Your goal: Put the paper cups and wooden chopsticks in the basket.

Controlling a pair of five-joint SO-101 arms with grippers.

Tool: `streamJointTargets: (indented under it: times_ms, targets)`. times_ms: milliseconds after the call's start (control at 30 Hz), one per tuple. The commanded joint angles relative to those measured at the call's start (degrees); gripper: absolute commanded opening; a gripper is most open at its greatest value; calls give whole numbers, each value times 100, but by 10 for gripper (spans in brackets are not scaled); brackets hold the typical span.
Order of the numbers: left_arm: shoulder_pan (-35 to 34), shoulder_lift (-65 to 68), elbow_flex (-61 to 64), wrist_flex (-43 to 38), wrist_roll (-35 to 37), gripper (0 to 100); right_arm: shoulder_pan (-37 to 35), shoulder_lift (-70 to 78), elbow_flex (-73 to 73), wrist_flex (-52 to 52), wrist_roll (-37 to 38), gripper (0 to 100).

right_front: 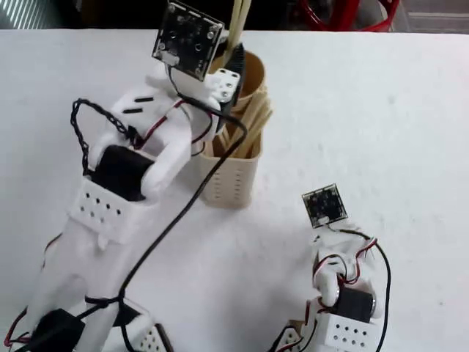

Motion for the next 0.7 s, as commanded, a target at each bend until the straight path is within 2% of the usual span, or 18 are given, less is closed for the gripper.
streamJointTargets:
  times_ms: [0,133,300,567,667]
  targets:
    - [75,-13,-35,158,35,24,-22,-40,53,-4,0,18]
    - [75,31,-26,360,35,39,-22,-40,53,-4,0,18]
    - [75,31,88,360,35,138,-22,-40,53,-4,0,18]
    - [22,-13,53,360,26,113,-22,-40,53,-4,0,18]
    - [-382,-48,35,360,26,112,-22,-40,53,-4,0,18]
